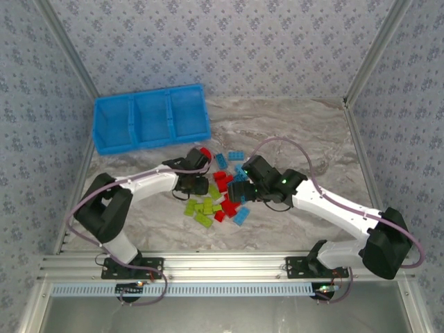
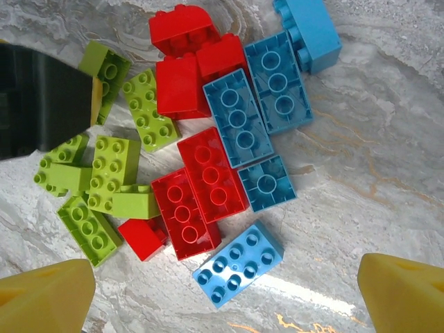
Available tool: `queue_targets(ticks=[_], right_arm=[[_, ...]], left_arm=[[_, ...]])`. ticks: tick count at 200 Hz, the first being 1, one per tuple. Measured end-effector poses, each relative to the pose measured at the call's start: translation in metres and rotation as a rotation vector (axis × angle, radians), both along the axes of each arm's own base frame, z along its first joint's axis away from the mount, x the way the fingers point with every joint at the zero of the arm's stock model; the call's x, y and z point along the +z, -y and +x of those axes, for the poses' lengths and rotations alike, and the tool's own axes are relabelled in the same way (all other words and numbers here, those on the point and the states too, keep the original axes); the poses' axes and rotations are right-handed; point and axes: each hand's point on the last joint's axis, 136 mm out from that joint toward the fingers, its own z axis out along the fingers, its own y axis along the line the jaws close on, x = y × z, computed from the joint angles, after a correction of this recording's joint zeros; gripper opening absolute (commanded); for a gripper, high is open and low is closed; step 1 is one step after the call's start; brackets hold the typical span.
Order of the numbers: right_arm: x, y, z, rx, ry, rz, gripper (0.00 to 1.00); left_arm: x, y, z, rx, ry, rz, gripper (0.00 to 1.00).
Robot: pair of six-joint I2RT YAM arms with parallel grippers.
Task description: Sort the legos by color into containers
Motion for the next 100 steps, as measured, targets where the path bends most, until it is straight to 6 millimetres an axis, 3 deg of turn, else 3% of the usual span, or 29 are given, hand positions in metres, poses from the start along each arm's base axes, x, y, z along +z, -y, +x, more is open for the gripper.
queue_targets(ticks=[19, 39, 54, 79, 91, 100], right_arm=[[0.002, 0.0, -0.001, -0.003, 0.002, -0.008, 1.0], [0.009, -0.002, -0.001, -0.004, 0.014, -0.006, 1.0], [0.018, -0.007, -0.001, 0.003, 0.035, 0.001, 1.0], [0.034, -0.012, 0.0, 0.011, 0.081, 0.02, 1.0], [0.039, -0.013, 0.0, 0.01, 0.097, 0.026, 1.0], [0.041, -0.012, 0.001, 0.006, 0.108, 0.028, 1.0]], left_arm=[[-0.002, 0.002, 0.003, -0.004, 0.007, 0.004, 0.18], [0.001, 0.001, 0.006, 0.005, 0.022, 0.006, 0.14], [0.013, -0.005, 0.01, 0.021, 0.067, 0.019, 0.13], [0.069, -0.033, 0.027, 0.1, 0.226, 0.02, 0.12], [0.106, -0.062, 0.046, 0.196, 0.325, 0.001, 0.12], [0.136, -0.096, 0.064, 0.304, 0.413, -0.003, 0.1]])
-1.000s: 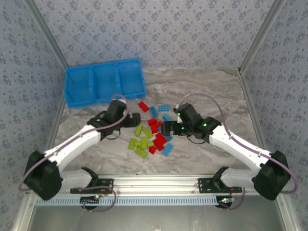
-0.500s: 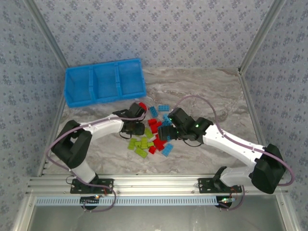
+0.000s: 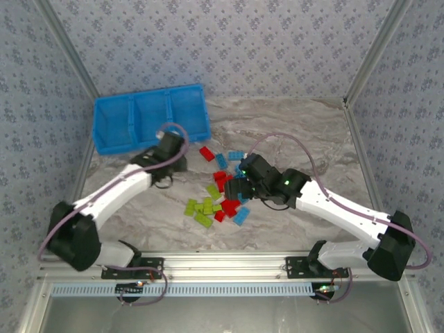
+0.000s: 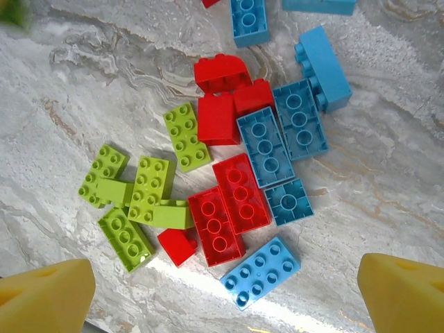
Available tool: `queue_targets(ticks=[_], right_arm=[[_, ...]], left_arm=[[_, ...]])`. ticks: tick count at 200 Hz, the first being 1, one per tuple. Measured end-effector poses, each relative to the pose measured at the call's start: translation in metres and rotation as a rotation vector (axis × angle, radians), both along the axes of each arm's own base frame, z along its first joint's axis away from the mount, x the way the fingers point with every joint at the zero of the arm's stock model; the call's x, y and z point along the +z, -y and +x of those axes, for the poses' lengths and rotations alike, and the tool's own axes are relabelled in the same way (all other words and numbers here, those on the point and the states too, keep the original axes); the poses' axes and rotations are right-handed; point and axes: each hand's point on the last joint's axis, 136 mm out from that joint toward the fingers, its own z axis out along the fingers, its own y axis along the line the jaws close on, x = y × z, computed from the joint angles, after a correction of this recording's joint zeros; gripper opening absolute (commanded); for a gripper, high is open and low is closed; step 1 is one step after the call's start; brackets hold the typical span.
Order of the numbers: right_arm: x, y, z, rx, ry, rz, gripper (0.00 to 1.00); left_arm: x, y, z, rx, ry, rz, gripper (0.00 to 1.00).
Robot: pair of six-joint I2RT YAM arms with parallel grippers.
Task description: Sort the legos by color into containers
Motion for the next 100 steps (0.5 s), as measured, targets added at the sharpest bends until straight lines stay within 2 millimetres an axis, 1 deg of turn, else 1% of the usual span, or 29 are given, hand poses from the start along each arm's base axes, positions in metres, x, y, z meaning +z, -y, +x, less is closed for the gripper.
queue_targets(ticks=[7, 10, 14, 17, 19, 22, 28, 34, 43, 54, 67, 75, 83, 89, 100], right_arm=[[0.001, 0.001, 0.001, -0.003, 0.007, -0.002, 1.0], [0.001, 0.001, 0.001, -0.005, 0.01, -0.002, 1.0], [0.002, 0.002, 0.001, -0.007, 0.012, -0.004, 1.0], [0.002, 0.002, 0.002, -0.008, 0.013, -0.004, 1.0], [0.002, 0.002, 0.002, -0.009, 0.015, -0.005, 1.0], [0.002, 0.002, 0.002, -0.011, 0.016, -0.007, 1.0], [0.002, 0.003, 0.003, -0.013, 0.019, -0.008, 1.0], [0.002, 0.003, 0.003, -0.016, 0.021, -0.011, 1.0], [0.003, 0.004, 0.004, -0.018, 0.025, -0.013, 1.0], [0.004, 0.004, 0.004, -0.021, 0.029, -0.014, 1.0], [0.005, 0.005, 0.005, -0.023, 0.032, -0.014, 1.0], [0.006, 0.005, 0.005, -0.024, 0.034, -0.014, 1.0], [0.007, 0.006, 0.005, -0.025, 0.035, -0.015, 1.0], [0.008, 0.006, 0.005, -0.026, 0.036, -0.015, 1.0], [0.011, 0.006, 0.005, -0.027, 0.041, -0.011, 1.0]], left_arm=[[0.018, -0.026, 0.011, 0.08, 0.057, -0.009, 0.1], [0.027, -0.041, 0.017, 0.128, 0.088, -0.009, 0.1], [0.034, -0.055, 0.022, 0.169, 0.113, -0.011, 0.1], [0.04, -0.07, 0.026, 0.216, 0.136, -0.007, 0.1], [0.043, -0.075, 0.028, 0.231, 0.144, -0.008, 0.1], [0.047, -0.09, 0.032, 0.275, 0.163, 0.001, 0.1], [0.053, -0.112, 0.038, 0.34, 0.186, 0.01, 0.1], [0.055, -0.128, 0.042, 0.386, 0.197, 0.02, 0.1], [0.052, -0.15, 0.052, 0.449, 0.188, 0.043, 0.1], [0.045, -0.169, 0.067, 0.5, 0.171, 0.064, 0.1], [0.03, -0.189, 0.087, 0.549, 0.134, 0.078, 0.12], [0.018, -0.201, 0.1, 0.577, 0.104, 0.075, 0.14], [0.007, -0.212, 0.11, 0.596, 0.078, 0.068, 0.17], [-0.002, -0.222, 0.116, 0.614, 0.055, 0.063, 0.22], [-0.016, -0.237, 0.126, 0.641, 0.021, 0.057, 0.35]])
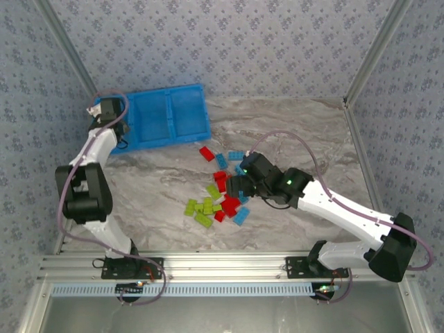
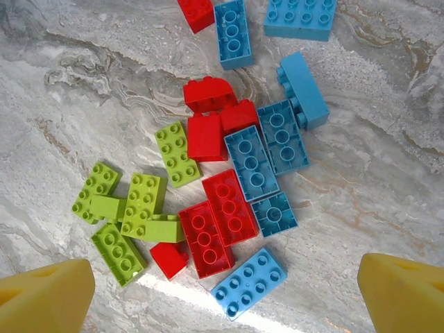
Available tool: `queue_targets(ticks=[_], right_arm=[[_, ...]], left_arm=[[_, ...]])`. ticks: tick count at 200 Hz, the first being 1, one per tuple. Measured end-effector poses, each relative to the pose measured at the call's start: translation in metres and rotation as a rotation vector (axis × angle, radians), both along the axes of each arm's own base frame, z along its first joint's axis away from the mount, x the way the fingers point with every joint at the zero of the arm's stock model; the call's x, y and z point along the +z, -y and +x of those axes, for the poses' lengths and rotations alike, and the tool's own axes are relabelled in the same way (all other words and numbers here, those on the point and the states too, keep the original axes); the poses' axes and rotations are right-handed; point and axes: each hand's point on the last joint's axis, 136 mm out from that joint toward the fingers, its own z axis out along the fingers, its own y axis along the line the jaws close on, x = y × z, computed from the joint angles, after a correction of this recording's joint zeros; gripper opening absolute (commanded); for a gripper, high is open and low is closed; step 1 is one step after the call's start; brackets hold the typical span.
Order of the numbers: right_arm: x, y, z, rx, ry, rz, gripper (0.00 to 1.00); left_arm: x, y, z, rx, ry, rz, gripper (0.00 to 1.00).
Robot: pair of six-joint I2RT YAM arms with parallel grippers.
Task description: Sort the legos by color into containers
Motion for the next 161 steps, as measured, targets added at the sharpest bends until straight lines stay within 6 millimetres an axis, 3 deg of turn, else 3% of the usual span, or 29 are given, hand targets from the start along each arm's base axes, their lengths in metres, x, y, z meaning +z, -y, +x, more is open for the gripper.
queue_targets(ticks=[18, 35, 63, 88, 108, 133, 146, 161], right_arm=[[0.004, 0.002, -0.001, 0.0, 0.007, 0.009, 1.0], [0.009, 0.004, -0.001, -0.005, 0.021, 0.017, 1.0], [0.01, 0.011, 0.003, -0.036, 0.032, 0.016, 1.0], [0.004, 0.024, 0.012, -0.09, 0.026, 0.004, 1.0], [0.0, 0.034, 0.026, -0.138, 0.023, 0.006, 1.0], [-0.017, 0.035, 0.049, -0.156, -0.002, -0.006, 1.0], [-0.033, 0.033, 0.06, -0.155, -0.037, -0.042, 0.99], [-0.048, 0.025, 0.074, -0.143, -0.066, -0.073, 0.93]], left_arm=[[-0.019, -0.018, 0.009, 0.019, -0.043, -0.031, 0.44], [-0.025, -0.022, 0.013, 0.007, -0.059, -0.059, 0.49], [-0.017, -0.001, 0.013, -0.053, -0.021, -0.129, 0.55], [0.011, 0.03, -0.013, -0.123, 0.046, -0.186, 0.55], [0.054, 0.072, -0.045, -0.228, 0.148, -0.214, 0.55], [0.108, 0.161, -0.097, -0.488, 0.298, -0.238, 0.55], [0.119, 0.205, -0.128, -0.636, 0.334, -0.261, 0.55], [0.112, 0.243, -0.161, -0.774, 0.324, -0.287, 0.55]])
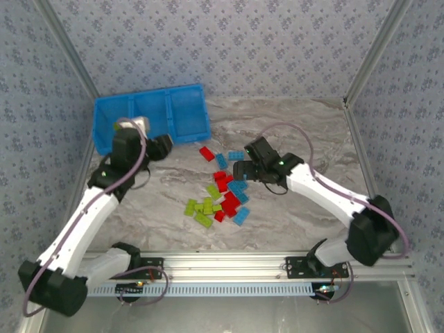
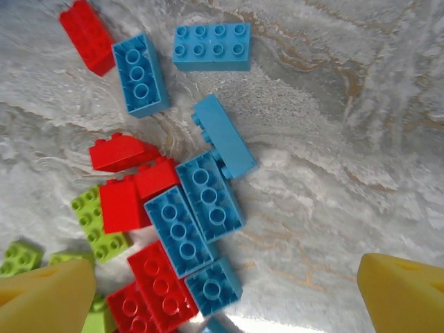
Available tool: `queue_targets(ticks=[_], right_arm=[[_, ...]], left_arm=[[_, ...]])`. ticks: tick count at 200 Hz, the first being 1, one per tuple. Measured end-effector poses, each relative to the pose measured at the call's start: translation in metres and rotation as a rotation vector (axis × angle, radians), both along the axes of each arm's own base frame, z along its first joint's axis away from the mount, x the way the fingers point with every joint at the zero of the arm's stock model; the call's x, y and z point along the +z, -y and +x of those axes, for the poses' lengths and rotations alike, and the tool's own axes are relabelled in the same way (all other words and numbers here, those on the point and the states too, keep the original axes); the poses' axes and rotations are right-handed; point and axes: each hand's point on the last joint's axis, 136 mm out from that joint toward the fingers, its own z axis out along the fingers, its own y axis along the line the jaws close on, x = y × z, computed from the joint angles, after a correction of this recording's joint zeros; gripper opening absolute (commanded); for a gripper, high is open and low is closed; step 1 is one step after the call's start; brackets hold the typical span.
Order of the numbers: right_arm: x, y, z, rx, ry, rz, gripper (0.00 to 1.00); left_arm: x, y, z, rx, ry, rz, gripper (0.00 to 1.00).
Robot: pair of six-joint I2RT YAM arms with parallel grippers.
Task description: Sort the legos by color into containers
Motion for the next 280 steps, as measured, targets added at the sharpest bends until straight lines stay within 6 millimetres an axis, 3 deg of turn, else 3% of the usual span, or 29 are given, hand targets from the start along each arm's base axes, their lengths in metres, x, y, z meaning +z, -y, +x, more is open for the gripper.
queue_targets(ticks=[25, 38, 74, 95, 119, 137, 162, 183, 201, 227, 248, 263, 280], right_arm=[[-0.023, -0.015, 0.027, 0.03, -0.042, -0.041, 0.79], [-0.033, -0.023, 0.041, 0.043, -0.052, -0.055, 0.75], [-0.066, -0.03, 0.058, 0.057, -0.094, -0.098, 0.63], [-0.085, -0.028, 0.061, 0.062, -0.123, -0.124, 0.54], [-0.099, -0.021, 0.067, 0.052, -0.146, -0.136, 0.4], [-0.102, -0.018, 0.07, 0.047, -0.15, -0.132, 0.26], [-0.097, -0.016, 0.073, 0.049, -0.132, -0.131, 0.2], [-0.073, -0.018, 0.075, 0.061, -0.065, -0.135, 0.19], [-0.03, -0.032, 0.077, 0.102, 0.058, -0.117, 0.19], [0.05, -0.082, 0.085, 0.2, 0.279, -0.012, 0.2], [0.097, -0.121, 0.103, 0.246, 0.424, 0.065, 0.2], [0.114, -0.144, 0.127, 0.256, 0.5, 0.093, 0.19], [0.109, -0.171, 0.163, 0.267, 0.55, 0.094, 0.18]], left_arm=[[-0.04, 0.049, -0.047, -0.206, -0.081, 0.061, 0.56], [-0.063, 0.065, -0.069, -0.292, -0.133, 0.11, 0.58], [-0.109, 0.07, -0.106, -0.38, -0.224, 0.219, 0.69], [-0.114, 0.059, -0.115, -0.37, -0.217, 0.223, 0.74], [-0.105, 0.05, -0.119, -0.346, -0.166, 0.194, 0.83], [-0.1, 0.045, -0.118, -0.323, -0.146, 0.184, 0.89], [-0.102, 0.04, -0.117, -0.297, -0.152, 0.192, 0.96], [-0.105, 0.032, -0.116, -0.246, -0.169, 0.198, 0.99], [-0.104, 0.023, -0.113, -0.18, -0.178, 0.192, 0.99], [-0.095, 0.008, -0.11, -0.071, -0.167, 0.15, 0.99], [-0.088, -0.004, -0.108, 0.022, -0.16, 0.107, 0.99], [-0.085, -0.014, -0.107, 0.093, -0.163, 0.083, 0.99], [-0.086, -0.025, -0.108, 0.168, -0.171, 0.069, 0.99]])
